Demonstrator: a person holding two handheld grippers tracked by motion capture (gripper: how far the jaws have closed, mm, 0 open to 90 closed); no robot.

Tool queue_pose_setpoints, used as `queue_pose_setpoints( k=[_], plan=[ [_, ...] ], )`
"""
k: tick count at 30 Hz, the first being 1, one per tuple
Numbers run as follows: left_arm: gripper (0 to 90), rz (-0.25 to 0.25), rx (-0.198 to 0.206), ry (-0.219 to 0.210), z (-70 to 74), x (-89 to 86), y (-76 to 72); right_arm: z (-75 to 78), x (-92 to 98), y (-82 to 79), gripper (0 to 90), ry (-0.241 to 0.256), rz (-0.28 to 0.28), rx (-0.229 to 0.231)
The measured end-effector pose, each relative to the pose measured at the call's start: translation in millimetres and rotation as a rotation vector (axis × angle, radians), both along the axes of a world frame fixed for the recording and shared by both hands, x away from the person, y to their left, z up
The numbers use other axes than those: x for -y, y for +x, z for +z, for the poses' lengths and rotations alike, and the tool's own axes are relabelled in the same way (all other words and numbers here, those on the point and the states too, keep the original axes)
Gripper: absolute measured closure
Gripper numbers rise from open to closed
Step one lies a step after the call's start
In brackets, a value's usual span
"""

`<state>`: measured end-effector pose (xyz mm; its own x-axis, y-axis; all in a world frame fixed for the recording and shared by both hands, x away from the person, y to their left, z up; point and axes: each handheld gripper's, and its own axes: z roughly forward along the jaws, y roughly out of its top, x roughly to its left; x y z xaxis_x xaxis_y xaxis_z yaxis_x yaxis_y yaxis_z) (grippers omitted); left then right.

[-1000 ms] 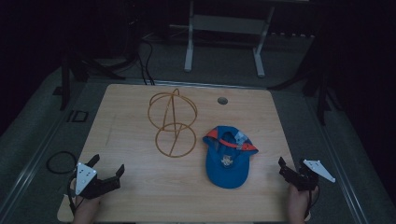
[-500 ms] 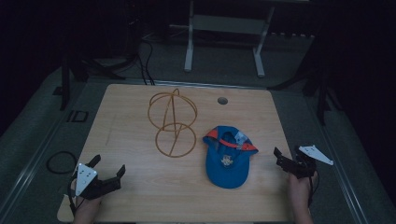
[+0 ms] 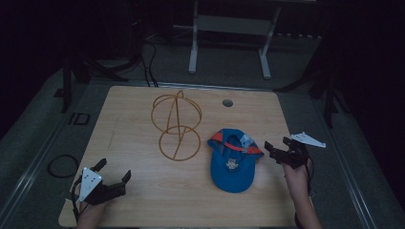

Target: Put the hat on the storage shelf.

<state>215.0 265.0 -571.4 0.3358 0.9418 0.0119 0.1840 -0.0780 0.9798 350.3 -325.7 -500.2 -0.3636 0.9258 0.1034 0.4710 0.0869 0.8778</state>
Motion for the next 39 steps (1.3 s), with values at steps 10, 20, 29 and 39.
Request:
queue_pose_setpoints(
  k=[10, 20, 29, 39],
  plan=[
    [2.9, 0.001, -0.030, 0.011, 2.4, 4.1, -0.8, -5.0, -29.4, 24.4, 19.7, -0.015, 0.162, -0.037],
    [2.9, -0.019, -0.031, 0.020, 4.7, 9.0, -2.7, -31.3, -60.5, 55.8, 25.7, -0.093, 0.222, -0.120],
    [2.9, -0.029, -0.045, 0.010, 3.6, 9.7, -2.1, -51.8, -76.1, 71.5, 37.5, -0.236, 0.218, -0.189],
    [2.9, -0.030, -0.052, 0.003, 3.9, 8.4, -1.9, -57.4, -81.4, 70.1, 65.1, -0.306, 0.256, -0.191]
  ],
)
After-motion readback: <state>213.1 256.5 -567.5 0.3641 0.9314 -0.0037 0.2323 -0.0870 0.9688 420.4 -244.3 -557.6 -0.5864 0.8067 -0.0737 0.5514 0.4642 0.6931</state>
